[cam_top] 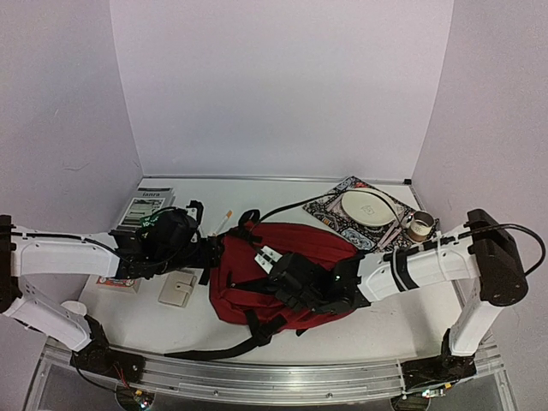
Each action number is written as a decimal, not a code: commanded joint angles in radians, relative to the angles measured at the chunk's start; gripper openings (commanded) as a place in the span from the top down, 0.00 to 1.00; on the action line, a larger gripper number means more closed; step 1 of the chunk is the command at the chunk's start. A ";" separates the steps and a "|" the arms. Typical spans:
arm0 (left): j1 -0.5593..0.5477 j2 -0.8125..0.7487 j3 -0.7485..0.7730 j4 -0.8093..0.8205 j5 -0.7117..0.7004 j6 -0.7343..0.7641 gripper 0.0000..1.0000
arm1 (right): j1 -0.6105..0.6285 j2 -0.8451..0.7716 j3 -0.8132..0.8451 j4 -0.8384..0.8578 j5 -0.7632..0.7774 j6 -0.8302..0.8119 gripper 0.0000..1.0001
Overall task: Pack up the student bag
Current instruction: Open the pocket on the back of the student bag, then pick up the card case from the center of the board.
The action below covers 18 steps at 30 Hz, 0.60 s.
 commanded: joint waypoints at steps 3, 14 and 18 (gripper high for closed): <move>0.144 -0.104 -0.002 -0.209 0.035 -0.032 0.21 | 0.018 0.011 0.105 -0.117 0.135 0.093 1.00; 0.442 -0.085 -0.099 -0.313 0.397 -0.022 0.17 | 0.021 -0.011 0.123 -0.122 0.090 0.114 1.00; 0.473 -0.027 -0.097 -0.314 0.463 0.000 0.17 | 0.024 -0.009 0.129 -0.122 0.067 0.120 1.00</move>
